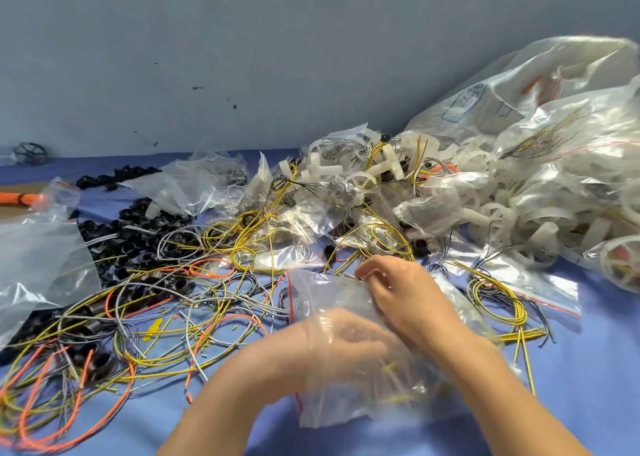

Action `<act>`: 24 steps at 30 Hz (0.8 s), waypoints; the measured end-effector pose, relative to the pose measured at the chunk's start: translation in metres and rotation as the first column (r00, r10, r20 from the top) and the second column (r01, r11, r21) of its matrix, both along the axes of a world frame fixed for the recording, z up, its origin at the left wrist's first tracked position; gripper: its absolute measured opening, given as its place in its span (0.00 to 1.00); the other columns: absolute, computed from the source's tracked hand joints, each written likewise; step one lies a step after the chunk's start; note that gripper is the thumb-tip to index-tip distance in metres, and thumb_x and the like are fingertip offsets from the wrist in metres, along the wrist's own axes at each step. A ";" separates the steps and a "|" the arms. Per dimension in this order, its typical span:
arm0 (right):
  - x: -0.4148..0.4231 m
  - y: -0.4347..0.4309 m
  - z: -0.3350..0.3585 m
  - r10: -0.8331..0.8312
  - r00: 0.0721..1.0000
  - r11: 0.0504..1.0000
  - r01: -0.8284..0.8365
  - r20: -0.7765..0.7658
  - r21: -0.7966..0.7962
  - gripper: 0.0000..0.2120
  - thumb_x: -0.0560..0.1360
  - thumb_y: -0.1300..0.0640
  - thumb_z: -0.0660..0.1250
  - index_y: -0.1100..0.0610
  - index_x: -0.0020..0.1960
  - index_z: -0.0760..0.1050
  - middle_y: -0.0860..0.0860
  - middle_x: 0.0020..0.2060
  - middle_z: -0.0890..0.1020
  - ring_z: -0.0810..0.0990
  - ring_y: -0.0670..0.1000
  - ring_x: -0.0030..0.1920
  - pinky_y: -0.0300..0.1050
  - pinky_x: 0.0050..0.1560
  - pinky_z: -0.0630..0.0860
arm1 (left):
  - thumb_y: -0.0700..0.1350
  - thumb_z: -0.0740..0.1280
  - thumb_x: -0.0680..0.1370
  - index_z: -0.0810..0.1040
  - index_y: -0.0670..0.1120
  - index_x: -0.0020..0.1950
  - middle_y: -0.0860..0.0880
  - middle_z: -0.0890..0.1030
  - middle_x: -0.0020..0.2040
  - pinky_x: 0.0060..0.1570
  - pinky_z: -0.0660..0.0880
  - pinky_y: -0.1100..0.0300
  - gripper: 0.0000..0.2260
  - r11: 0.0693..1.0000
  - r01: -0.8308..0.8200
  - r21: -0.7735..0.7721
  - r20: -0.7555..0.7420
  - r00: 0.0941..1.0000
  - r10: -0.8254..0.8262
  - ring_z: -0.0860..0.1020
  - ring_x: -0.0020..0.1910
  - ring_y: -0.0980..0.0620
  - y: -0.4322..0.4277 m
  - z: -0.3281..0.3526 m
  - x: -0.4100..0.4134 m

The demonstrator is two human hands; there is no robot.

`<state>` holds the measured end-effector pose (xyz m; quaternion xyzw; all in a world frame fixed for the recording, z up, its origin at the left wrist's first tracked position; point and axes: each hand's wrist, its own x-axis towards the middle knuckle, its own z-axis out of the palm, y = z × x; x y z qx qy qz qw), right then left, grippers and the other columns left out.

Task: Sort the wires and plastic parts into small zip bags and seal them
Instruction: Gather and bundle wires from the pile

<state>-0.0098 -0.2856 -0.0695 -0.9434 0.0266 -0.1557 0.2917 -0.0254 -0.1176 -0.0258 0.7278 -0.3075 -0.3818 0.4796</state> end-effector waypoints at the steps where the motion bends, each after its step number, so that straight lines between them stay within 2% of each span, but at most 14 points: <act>1: 0.004 -0.002 -0.001 -0.037 0.999 0.999 0.037 0.011 0.018 0.11 0.78 0.59 0.62 0.48 0.52 0.81 0.48 0.51 0.83 0.80 0.51 0.53 0.49 0.55 0.74 | 0.35 0.64 0.80 0.78 0.36 0.62 0.36 0.80 0.58 0.56 0.76 0.58 0.12 0.999 -0.025 -0.036 -0.065 0.998 0.022 0.78 0.52 0.49 0.009 0.003 0.002; 2: 0.008 -0.003 -0.001 -0.071 0.997 0.997 0.070 0.024 0.027 0.11 0.79 0.58 0.61 0.48 0.53 0.80 0.49 0.52 0.81 0.79 0.52 0.53 0.50 0.54 0.74 | 0.36 0.67 0.78 0.81 0.38 0.59 0.36 0.80 0.59 0.60 0.75 0.53 0.11 0.995 -0.071 -0.067 -0.094 0.993 0.065 0.78 0.54 0.47 0.018 0.004 0.007; 4: 0.015 -0.004 -0.001 -0.134 0.991 0.991 0.134 0.026 -0.005 0.11 0.79 0.56 0.61 0.48 0.56 0.80 0.49 0.53 0.78 0.79 0.53 0.53 0.50 0.52 0.75 | 0.36 0.70 0.74 0.83 0.42 0.55 0.37 0.83 0.55 0.58 0.76 0.49 0.10 0.965 -0.247 -0.087 -0.106 0.966 0.237 0.81 0.50 0.48 0.032 0.003 0.015; 7: 0.023 -0.002 -0.002 -0.215 0.977 0.970 0.212 -0.009 -0.118 0.14 0.80 0.54 0.60 0.49 0.63 0.77 0.51 0.56 0.75 0.79 0.57 0.54 0.50 0.50 0.75 | 0.34 0.64 0.78 0.81 0.40 0.56 0.39 0.85 0.48 0.42 0.82 0.57 0.09 0.812 -0.570 -0.122 -0.138 0.820 0.555 0.83 0.40 0.47 0.044 0.001 0.028; 9: 0.028 0.000 -0.003 -0.265 0.964 0.948 0.253 -0.035 -0.191 0.14 0.80 0.54 0.59 0.51 0.64 0.75 0.52 0.58 0.74 0.79 0.59 0.54 0.51 0.50 0.75 | 0.34 0.60 0.80 0.80 0.40 0.55 0.39 0.83 0.44 0.33 0.80 0.60 0.10 0.680 -0.713 -0.173 -0.178 0.702 0.690 0.81 0.37 0.45 0.049 0.001 0.037; 11: 0.034 0.002 -0.002 -0.317 0.947 0.925 0.296 -0.054 -0.239 0.13 0.81 0.54 0.58 0.53 0.63 0.75 0.53 0.58 0.74 0.80 0.60 0.52 0.51 0.50 0.74 | 0.34 0.58 0.81 0.80 0.40 0.53 0.42 0.82 0.39 0.28 0.78 0.62 0.11 0.615 -0.758 -0.218 -0.215 0.652 0.727 0.80 0.31 0.48 0.053 0.000 0.041; 14: 0.040 0.003 -0.003 -0.401 0.914 0.891 0.374 -0.060 -0.258 0.12 0.81 0.53 0.58 0.56 0.62 0.73 0.55 0.57 0.72 0.79 0.60 0.52 0.51 0.49 0.69 | 0.34 0.58 0.81 0.80 0.41 0.51 0.47 0.82 0.34 0.24 0.75 0.63 0.11 0.595 -0.770 -0.230 -0.211 0.636 0.742 0.78 0.26 0.52 0.053 -0.003 0.042; 20: 0.046 0.000 -0.008 -0.468 0.871 0.862 0.413 -0.151 -0.295 0.15 0.81 0.49 0.58 0.57 0.61 0.73 0.58 0.57 0.71 0.75 0.61 0.57 0.54 0.57 0.68 | 0.35 0.58 0.81 0.81 0.42 0.51 0.49 0.82 0.33 0.25 0.75 0.63 0.11 0.600 -0.761 -0.247 -0.211 0.647 0.733 0.78 0.27 0.53 0.052 -0.006 0.045; 24: 0.041 -0.003 0.001 -0.402 0.914 0.866 0.358 -0.058 -0.348 0.15 0.80 0.47 0.58 0.55 0.57 0.76 0.56 0.56 0.71 0.71 0.59 0.59 0.53 0.58 0.67 | 0.36 0.58 0.81 0.80 0.43 0.52 0.50 0.82 0.33 0.26 0.75 0.63 0.11 0.558 -0.770 -0.310 -0.170 0.622 0.764 0.78 0.28 0.54 0.052 -0.003 0.048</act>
